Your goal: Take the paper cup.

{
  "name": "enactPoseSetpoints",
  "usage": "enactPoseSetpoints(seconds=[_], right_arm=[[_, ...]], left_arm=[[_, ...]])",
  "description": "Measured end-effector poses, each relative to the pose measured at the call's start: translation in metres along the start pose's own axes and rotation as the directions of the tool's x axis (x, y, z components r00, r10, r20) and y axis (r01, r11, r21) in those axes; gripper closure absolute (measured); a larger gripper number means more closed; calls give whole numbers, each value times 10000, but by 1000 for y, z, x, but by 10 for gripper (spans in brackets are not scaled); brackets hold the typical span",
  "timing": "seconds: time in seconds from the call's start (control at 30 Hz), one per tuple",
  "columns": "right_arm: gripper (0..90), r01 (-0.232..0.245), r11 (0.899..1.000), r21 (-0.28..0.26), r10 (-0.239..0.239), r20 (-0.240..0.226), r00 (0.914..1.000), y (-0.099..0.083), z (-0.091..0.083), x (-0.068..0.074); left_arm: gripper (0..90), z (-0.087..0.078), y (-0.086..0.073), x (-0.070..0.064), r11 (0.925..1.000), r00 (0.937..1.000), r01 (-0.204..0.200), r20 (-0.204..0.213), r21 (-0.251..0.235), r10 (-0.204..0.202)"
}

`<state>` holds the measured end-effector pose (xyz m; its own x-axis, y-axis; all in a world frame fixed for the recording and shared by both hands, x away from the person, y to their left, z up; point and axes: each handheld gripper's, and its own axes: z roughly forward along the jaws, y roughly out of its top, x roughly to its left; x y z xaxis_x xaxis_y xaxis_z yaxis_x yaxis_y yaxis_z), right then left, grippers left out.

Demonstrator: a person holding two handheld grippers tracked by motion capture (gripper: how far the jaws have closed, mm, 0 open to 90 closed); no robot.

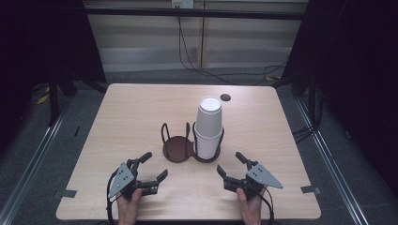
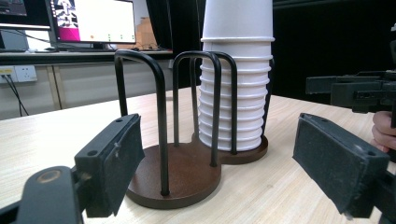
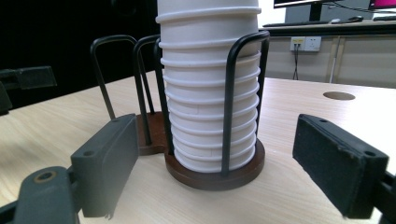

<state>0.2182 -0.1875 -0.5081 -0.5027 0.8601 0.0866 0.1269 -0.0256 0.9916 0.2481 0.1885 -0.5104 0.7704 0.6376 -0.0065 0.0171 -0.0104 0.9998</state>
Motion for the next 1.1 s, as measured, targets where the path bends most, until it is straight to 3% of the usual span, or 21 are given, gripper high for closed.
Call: enactPoseSetpoints(seconds=[0.13, 0.17, 0.27, 0.7, 0.93, 1.1], right_arm=[[128, 214, 9995, 218, -219, 242, 9995, 1, 2, 3], [131, 333, 9977, 593, -356, 393, 9986, 2, 6, 5], [132, 366, 9963, 784, -408, 514, 9978, 2, 7, 6], [129, 17, 9948, 1022, -69, 505, 9987, 3, 7, 3], [136, -157, 9913, 1307, 128, 232, 9996, 7, 8, 4], [190, -249, 9918, 1254, 285, -268, 9992, 11, 8, 2]], left_arm=[[157, 0, 0, 0, 10000, 10000, -1, 6, -3, 1], [157, 0, 0, 0, 10000, 10000, 4, 11, -2, -4], [157, 0, 0, 0, 10000, 10000, 1, 9, -4, -1], [157, 0, 0, 0, 10000, 10000, 3, 17, 9, -3], [157, 0, 0, 0, 10000, 10000, 1, 23, 9, -1], [157, 0, 0, 0, 10000, 10000, -3, 21, 10, 3]])
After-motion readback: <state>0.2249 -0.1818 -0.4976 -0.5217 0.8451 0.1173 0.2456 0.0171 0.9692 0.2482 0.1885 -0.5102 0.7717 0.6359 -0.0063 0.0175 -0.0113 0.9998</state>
